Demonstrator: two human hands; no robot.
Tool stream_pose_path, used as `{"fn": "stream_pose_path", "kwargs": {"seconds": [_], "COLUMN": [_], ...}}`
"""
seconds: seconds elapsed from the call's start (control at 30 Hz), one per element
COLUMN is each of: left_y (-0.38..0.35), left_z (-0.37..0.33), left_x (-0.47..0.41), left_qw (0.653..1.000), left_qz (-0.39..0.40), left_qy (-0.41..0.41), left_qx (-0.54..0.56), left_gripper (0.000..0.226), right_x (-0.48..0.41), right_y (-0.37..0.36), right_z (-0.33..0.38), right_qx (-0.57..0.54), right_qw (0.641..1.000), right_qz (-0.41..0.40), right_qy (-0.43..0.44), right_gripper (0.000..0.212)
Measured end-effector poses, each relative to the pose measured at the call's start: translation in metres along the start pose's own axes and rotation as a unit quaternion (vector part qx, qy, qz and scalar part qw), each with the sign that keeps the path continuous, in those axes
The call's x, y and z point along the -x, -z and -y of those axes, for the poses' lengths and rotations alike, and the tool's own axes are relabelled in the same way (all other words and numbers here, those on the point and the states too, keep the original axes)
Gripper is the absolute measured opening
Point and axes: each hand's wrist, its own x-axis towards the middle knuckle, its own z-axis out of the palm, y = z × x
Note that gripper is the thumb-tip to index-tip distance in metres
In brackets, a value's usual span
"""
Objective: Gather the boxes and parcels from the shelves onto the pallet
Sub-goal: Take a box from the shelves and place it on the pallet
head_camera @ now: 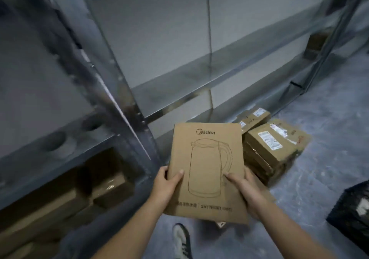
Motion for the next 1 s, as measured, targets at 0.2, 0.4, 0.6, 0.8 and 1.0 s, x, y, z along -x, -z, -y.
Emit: {"fn": "stream_pose_path", "kwargs": {"seconds": [0.2,0.4,0.6,0.8,1.0], "left_y": [0.126,0.254,0.380,0.494,0.550], "left_z": [0.007,0.069,0.188,0.309,0.397], "left_x": [0.135,0.244,0.385,0.543,0.658], "left_qw": [0.981,0.948,0.891,0.812,0.708], "left_qz": [-0.167,-0.267,-0.403,-0.528,-0.623], "left_qy": [0.013,0.036,0.088,0.101,0.140], "left_qx": [0.102,0.172,0.189,0.226,0.301], "left_gripper": [0.026,0.031,0.035,0.033,0.033], "right_x": [0.113,0.207,0.331,0.483,0.605], "right_y": [-0.076,-0.192,-0.348,-0.500,-0.616], "right_z": [0.040,0.029,-0.056,-0.151,-0.244], "right_qx": [0.093,0.215,0.330,0.376,0.413], "right_qw": [0.981,0.928,0.840,0.743,0.666], "right_qz": [0.162,0.290,0.410,0.537,0.611], "right_qy": [0.055,0.094,0.134,0.137,0.115], "right_gripper": [0.063,0.075,0.082,0.075,0.076]}}
